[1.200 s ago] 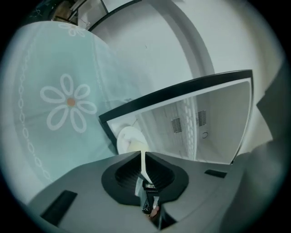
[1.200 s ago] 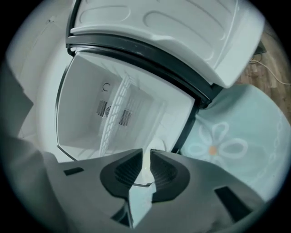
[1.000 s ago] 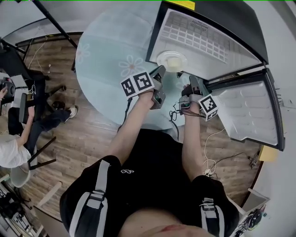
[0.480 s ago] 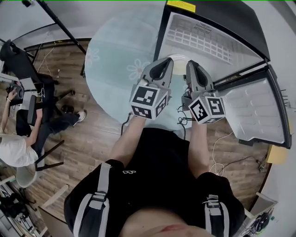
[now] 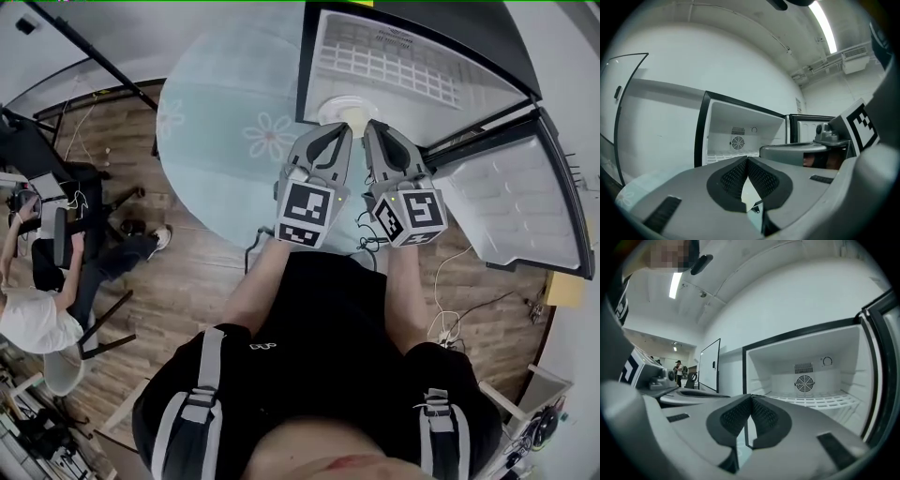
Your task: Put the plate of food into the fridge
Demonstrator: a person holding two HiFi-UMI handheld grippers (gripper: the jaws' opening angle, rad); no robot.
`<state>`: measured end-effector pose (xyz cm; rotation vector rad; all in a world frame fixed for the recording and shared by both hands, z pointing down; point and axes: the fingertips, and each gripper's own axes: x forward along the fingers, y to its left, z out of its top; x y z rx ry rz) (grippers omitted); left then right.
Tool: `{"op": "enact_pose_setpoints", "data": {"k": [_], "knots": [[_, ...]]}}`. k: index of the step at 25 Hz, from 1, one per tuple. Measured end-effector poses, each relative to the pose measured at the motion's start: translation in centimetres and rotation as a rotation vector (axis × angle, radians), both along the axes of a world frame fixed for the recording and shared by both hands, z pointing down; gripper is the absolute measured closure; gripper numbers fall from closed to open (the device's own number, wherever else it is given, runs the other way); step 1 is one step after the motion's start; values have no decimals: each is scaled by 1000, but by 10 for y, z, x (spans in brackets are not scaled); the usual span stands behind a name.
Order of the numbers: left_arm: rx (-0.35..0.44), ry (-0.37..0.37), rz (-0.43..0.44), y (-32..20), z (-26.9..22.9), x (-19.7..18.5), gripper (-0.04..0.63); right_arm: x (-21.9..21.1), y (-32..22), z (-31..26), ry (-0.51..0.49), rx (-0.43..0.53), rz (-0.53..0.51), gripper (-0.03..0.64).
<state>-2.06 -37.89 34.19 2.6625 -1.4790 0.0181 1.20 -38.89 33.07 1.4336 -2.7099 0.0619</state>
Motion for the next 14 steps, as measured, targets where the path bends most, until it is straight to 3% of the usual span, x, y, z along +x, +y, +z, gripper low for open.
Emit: {"op": "enact_pose_setpoints", "data": {"k": [3,9,14], "knots": [[-12,-31,11,1,9,1,604,-2,-2,5,26,-5,-1,617],[-37,-76,49,4,25,-4,604,-25,-4,13,169,31,-24,617],[-52,-73,58,8,34,-7,604,-36,-5,15,181,31,-38,617]]}}
